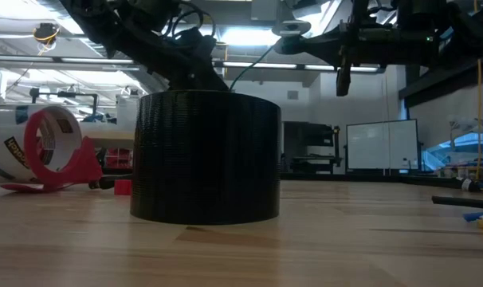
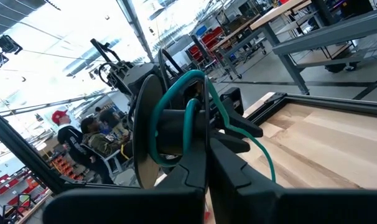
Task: Coil cords
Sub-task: Coil the green wire onto the spool
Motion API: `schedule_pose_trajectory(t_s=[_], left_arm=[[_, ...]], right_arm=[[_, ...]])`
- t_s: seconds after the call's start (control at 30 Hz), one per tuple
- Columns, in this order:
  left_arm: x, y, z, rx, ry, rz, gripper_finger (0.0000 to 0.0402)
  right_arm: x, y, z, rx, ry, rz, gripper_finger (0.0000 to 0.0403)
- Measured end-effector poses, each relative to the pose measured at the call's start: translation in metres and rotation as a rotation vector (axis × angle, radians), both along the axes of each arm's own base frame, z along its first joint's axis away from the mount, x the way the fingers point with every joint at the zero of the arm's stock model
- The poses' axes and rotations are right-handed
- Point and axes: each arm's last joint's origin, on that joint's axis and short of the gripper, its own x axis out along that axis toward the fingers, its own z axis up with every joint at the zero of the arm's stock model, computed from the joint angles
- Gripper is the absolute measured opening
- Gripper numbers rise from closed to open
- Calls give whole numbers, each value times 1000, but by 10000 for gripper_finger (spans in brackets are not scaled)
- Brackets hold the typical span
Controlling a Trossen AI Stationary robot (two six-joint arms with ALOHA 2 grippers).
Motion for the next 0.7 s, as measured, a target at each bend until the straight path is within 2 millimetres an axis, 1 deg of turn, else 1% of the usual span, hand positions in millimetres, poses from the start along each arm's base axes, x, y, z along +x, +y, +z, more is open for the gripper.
schedule_pose_trajectory(t_s=[0.37,0.7], left_arm=[[10,2,-14,10,8,-5,141],[11,2,-13,24,3,-9,141]], right_arm=[[0,0,1,-2,-8,0,5],[0,0,1,-1,-8,0,5]])
